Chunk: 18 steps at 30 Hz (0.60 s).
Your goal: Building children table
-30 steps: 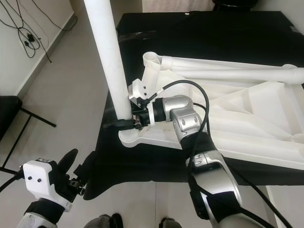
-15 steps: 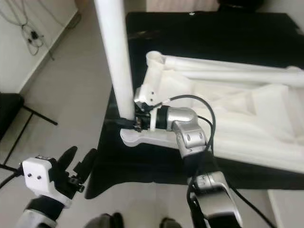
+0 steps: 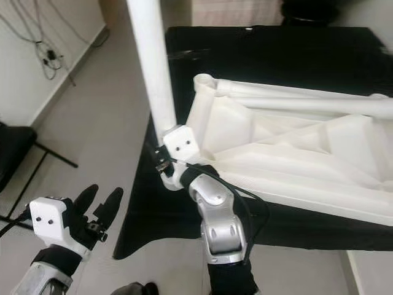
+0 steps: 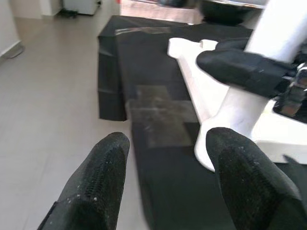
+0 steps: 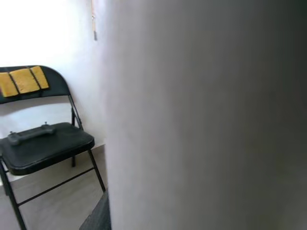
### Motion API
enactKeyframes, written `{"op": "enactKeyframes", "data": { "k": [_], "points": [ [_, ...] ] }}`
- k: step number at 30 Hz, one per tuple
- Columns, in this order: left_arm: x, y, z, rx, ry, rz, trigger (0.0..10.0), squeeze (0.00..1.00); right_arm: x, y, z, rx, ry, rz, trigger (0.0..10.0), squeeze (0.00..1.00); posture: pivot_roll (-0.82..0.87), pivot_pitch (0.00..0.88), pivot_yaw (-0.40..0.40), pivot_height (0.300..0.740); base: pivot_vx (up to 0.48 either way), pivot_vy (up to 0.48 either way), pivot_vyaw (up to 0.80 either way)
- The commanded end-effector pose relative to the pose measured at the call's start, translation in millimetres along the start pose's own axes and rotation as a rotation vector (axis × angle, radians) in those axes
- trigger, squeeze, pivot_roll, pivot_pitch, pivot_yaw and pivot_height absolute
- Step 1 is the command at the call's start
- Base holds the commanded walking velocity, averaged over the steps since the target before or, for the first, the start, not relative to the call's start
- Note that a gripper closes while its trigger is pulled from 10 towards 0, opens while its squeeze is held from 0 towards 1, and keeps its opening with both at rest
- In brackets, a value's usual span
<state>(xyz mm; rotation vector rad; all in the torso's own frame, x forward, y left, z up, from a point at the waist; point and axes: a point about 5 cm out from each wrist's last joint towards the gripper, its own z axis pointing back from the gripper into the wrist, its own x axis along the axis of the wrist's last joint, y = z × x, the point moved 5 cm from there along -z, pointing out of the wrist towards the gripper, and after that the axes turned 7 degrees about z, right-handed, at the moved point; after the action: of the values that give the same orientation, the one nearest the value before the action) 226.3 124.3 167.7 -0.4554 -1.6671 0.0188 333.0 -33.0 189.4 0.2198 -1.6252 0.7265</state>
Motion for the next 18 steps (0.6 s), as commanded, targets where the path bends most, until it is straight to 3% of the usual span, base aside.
{"op": "enactKeyframes", "data": {
  "k": [1,2,3,5,8,10,11,12,13,17,18],
  "points": [
    [-6.4,5.1,3.3,0.019,0.026,-0.001,10.0,0.0,-25.4,10.7,1.4,0.075,0.091,-0.061,10.0,1.0,0.07,0.185,0.032,0.74,0.0,0.0,0.0],
    [-6.4,5.1,3.3,0.019,0.026,-0.001,10.0,0.0,-25.4,10.7,1.4,0.075,0.091,-0.061,10.0,1.0,0.07,0.185,0.032,0.74,0.0,0.0,0.0],
    [-5.7,4.5,3.9,0.02,0.024,0.001,10.0,0.0,-1.9,24.2,-3.3,0.252,-0.018,-0.129,10.0,1.0,0.07,0.19,0.032,0.74,0.0,0.0,0.0],
    [-5.6,3.6,4.0,0.018,0.024,0.003,10.0,0.0,19.1,28.9,-4.7,0.377,-0.108,-0.157,10.0,1.0,0.07,0.191,0.032,0.74,0.0,0.0,0.0],
    [-5.7,3.4,3.9,0.017,0.024,0.004,10.0,0.0,25.2,29.0,-4.5,0.408,-0.131,-0.155,10.0,1.0,0.07,0.191,0.032,0.74,0.0,0.0,0.0],
    [-5.8,2.8,4.1,0.016,0.025,0.005,10.0,0.0,29.4,29.4,-3.2,0.478,-0.156,-0.118,10.0,1.0,0.07,0.194,0.028,0.74,0.0,0.0,0.0],
    [-5.7,2.1,4.3,0.014,0.024,0.006,10.0,0.0,31.8,30.9,-0.6,0.576,-0.178,-0.071,10.0,0.94,0.08,0.199,0.025,0.74,0.0,0.0,0.0],
    [-5.4,1.5,4.7,0.014,0.024,0.007,10.0,0.0,31.6,30.2,0.9,0.66,-0.19,-0.004,10.0,0.02,0.08,0.201,0.023,0.74,0.0,0.0,0.0],
    [-5.1,0.9,5.2,0.014,0.023,0.007,10.0,0.0,31.1,27.4,0.7,0.73,-0.192,0.029,10.0,0.0,0.09,0.205,0.021,0.74,0.0,0.0,0.0],
    [-4.7,0.2,5.9,0.015,0.022,0.007,10.0,0.0,31.6,22.3,-3.1,0.774,-0.194,0.048,10.0,0.0,0.09,0.208,0.02,0.74,0.0,0.0,0.0],
    [-4.4,-0.8,7.0,0.016,0.023,0.007,10.0,0.0,34.0,15.4,-11.1,0.803,-0.198,0.036,10.0,0.0,0.1,0.213,0.016,0.74,0.0,0.0,0.0]
  ]
}}
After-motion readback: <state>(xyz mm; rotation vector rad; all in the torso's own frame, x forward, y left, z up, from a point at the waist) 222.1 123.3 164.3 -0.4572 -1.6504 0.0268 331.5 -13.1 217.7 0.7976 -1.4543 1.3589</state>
